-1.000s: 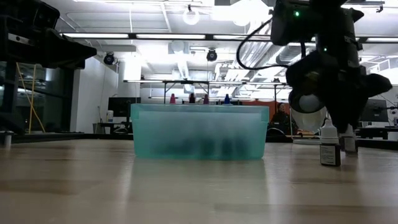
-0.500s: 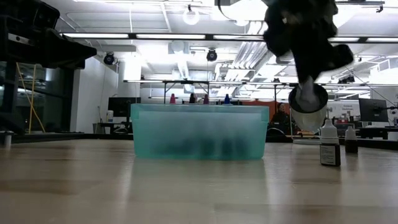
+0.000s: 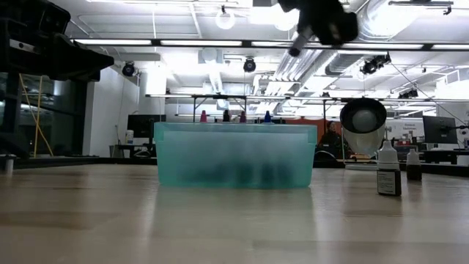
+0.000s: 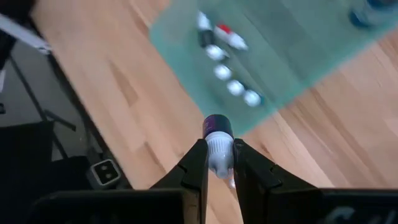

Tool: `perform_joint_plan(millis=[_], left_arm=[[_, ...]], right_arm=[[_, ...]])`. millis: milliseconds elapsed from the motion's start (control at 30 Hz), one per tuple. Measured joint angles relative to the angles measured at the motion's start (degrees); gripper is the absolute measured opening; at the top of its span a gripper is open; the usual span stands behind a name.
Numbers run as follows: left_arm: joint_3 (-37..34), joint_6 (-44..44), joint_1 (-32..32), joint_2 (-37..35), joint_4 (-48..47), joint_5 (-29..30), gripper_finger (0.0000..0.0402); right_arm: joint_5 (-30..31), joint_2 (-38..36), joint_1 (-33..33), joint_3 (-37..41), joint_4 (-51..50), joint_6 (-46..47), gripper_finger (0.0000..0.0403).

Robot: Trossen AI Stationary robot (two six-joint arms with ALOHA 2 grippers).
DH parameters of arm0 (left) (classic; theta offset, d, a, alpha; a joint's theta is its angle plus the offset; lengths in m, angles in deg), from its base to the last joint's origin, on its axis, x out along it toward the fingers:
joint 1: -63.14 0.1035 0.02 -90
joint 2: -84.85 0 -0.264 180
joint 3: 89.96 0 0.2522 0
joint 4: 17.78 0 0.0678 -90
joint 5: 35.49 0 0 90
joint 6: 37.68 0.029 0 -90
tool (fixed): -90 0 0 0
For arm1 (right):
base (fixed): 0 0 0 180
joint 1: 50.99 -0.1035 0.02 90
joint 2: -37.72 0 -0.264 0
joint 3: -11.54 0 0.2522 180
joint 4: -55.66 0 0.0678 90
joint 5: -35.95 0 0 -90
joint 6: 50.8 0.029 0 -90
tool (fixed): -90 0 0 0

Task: Pick & Place food coloring
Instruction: Put the small violet food coloring bottle into the green bin

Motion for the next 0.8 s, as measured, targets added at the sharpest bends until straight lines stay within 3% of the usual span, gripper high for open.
perform_joint_plan(millis=[500, 800], left_arm=[[0.0, 0.0, 0.0, -0.01, 0.0, 0.0, 0.0], [0.0, 0.0, 0.0, 0.0, 0.0, 0.0, 0.0]], right_arm=[[-0.36, 18.35, 1.9, -22.76, -7.38, -20.13, 0.0048], [3.04, 27.59, 3.0, -25.45, -12.69, -26.02, 0.0048]])
